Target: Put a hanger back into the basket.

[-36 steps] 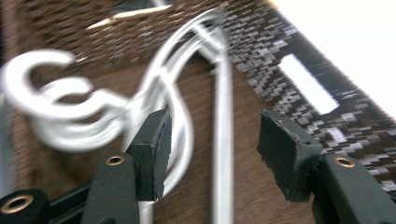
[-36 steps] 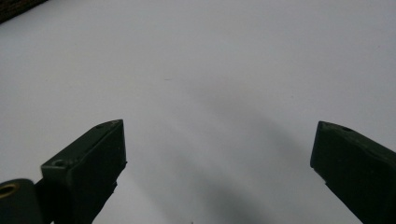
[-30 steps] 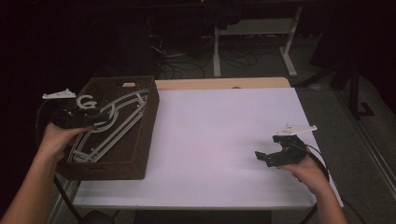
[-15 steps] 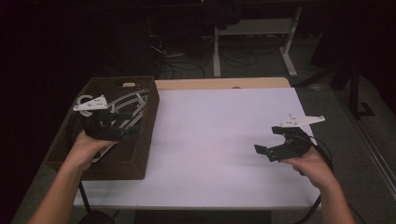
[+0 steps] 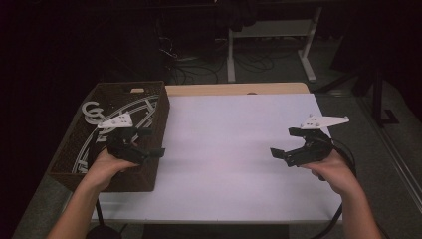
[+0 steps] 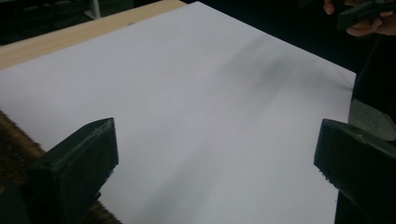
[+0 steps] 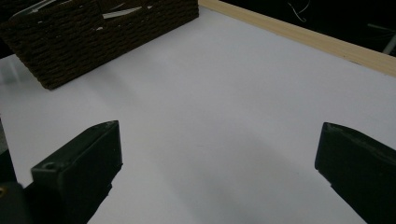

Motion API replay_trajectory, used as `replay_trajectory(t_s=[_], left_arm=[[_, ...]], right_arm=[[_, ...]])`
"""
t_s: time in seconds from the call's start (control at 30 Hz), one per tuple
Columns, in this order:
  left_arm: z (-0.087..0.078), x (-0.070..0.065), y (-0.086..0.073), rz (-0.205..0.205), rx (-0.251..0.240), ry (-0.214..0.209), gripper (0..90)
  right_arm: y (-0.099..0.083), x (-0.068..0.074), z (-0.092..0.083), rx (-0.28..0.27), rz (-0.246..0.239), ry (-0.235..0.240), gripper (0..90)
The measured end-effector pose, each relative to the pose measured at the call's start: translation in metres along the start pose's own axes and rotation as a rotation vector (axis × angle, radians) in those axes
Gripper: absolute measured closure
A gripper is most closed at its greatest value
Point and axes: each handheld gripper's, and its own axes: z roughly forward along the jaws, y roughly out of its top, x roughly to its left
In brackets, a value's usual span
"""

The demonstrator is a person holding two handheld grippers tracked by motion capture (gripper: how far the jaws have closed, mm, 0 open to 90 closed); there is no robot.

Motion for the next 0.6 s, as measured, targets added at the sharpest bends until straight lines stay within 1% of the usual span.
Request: replay_trajectory(t_s=[0.03,0.1,0.2,0.37,0.47,0.6], left_arm=[[0.0012,-0.0012,-0.0002,0.006,0.006,0.001,0.0],[0.0013,-0.0026,-0.0001,0.011,0.003,0.008,0.0],[0.0001,-0.0016,-0.0010,0.000,-0.008,-0.004,0.0],[-0.0012,-0.0004,-0.0013,-0.005,-0.017,-0.014,0.0],[-0.0019,0.0004,-0.0018,-0.009,-0.027,-0.015,0.0],[-0.0021,0.0002,-0.0019,-0.008,-0.027,-0.013,0.0]], right_arm=[[-0.0002,-0.0002,0.0002,-0.001,0.000,-0.002,0.4],[-0.0006,-0.0002,0.0009,0.003,-0.002,-0.003,0.4],[-0.0017,-0.0003,0.0021,0.004,-0.002,-0.001,0.4],[-0.0030,-0.0003,0.0035,0.006,0.000,-0.003,0.4],[-0.0035,-0.0004,0.0032,0.003,0.004,-0.005,0.4],[-0.0061,-0.0010,0.0033,0.001,0.006,-0.006,0.4]])
